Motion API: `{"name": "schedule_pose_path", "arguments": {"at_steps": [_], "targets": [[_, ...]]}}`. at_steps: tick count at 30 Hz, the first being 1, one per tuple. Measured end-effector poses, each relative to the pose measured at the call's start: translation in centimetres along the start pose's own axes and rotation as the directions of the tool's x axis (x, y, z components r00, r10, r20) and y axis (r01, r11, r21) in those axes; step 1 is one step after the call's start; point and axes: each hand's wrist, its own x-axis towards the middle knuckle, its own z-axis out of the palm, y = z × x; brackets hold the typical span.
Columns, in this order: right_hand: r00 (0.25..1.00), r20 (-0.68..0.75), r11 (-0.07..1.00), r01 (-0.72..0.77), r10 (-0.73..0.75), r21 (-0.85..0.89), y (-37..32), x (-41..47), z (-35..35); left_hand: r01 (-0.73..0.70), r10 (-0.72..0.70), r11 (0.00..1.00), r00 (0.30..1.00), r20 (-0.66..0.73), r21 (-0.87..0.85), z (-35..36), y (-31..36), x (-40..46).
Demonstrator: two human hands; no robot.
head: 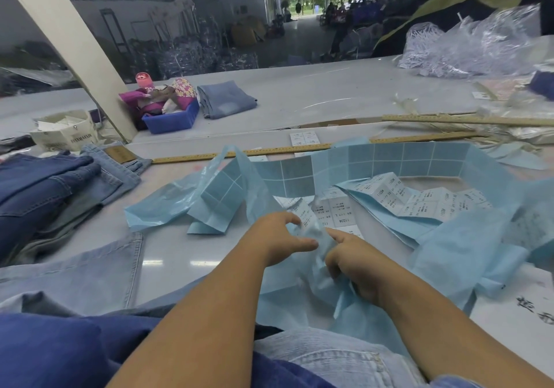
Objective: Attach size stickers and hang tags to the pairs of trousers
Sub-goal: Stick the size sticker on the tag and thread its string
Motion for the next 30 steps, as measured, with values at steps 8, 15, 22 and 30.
{"name": "schedule_pose_path", "arguments": {"at_steps": [8,15,22,30], "targets": [[0.994,-0.068,0.988,-0.071,0.081,0.135,-0.6,-0.5,0.3,-0.041,0.05,0.996,0.992,0.119,-0.079,-0.3,0.5,-0.4],[0.984,-0.166,0.998,-0.061,0.066,0.032,0.1,-0.4,0.2,-0.03,0.034,0.999,0.992,0.121,-0.034,0.2,0.1,0.2],[0.997,-0.066,0.997,-0.041,0.045,0.064,0.3,-0.4,0.0,0.01,-0.009,1.0,0.998,0.068,-0.007,0.2,0.2,0.1],[0.917,-0.385,0.965,-0.005,-0.099,-0.261,-0.5,-0.2,-0.4,0.001,-0.029,0.912,0.998,0.06,0.41,-0.2,-0.2,-0.6]]}}
